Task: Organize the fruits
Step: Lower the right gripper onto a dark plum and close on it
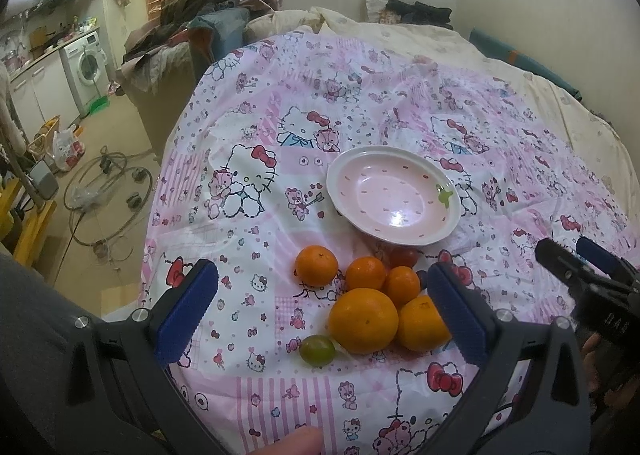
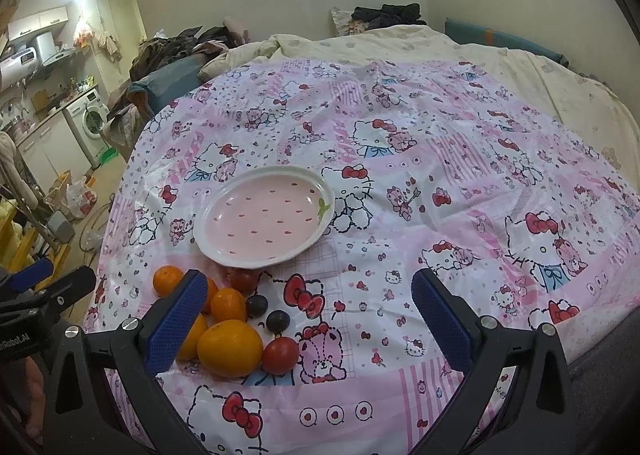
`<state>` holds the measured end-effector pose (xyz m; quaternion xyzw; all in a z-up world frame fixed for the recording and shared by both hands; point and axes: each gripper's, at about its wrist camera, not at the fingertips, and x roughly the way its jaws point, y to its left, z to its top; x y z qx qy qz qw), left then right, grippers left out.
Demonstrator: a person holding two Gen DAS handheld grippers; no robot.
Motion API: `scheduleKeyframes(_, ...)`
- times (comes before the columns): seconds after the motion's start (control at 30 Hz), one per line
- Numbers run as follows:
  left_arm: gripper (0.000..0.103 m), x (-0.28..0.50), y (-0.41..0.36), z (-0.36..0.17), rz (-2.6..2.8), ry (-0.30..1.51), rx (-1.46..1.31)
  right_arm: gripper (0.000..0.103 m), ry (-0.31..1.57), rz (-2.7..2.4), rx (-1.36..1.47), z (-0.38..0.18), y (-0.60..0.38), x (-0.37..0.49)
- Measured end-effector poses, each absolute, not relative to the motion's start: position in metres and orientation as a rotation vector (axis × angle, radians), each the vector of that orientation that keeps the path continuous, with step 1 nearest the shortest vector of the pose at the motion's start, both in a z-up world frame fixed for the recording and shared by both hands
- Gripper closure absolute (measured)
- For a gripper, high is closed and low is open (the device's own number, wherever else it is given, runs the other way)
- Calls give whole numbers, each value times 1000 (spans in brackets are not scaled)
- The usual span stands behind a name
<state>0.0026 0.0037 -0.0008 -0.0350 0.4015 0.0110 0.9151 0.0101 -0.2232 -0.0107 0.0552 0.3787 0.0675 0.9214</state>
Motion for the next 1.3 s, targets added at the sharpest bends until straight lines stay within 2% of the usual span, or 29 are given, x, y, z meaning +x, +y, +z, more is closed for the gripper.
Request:
scheduleKeyframes(0.33,0,17,13,0,51,908,-79,0,925,138,272,-12,-255,30)
scheduleKeyframes(0.6,0,44,22,-1,52,1027,-87,0,1199,234,295,-41,-267,68)
scheduleKeyframes(0.73,0,60,24,-6,51,1074,-70,0,1299,352,175,-53,-250,79)
scheduleKeyframes(0.77,0,63,24,-9,47,1087,-65,3,1340,393,134,-59,-243,81)
scheduleKeyframes(0.8,0,65,24,-12,44,1099,-65,16,1369,420,87,-63,-238,82)
scheduleKeyframes(0.83,0,67,24,-15,44,1108,-67,20,1395,465,-5,-69,-228,82)
scheduleKeyframes(0.97,0,71,23,-27,37,1146,-78,20,1432,673,-294,-85,-192,72)
scheduleKeyframes(1.07,0,72,23,-33,27,1166,-90,24,1423,758,-483,-97,-173,65)
scheduleKeyframes(1.17,0,72,24,-37,27,1176,-95,31,1440,832,-566,-111,-163,64)
scheduleKeyframes(1.3,0,75,30,-42,35,1201,-120,34,1436,909,-636,-124,-156,65)
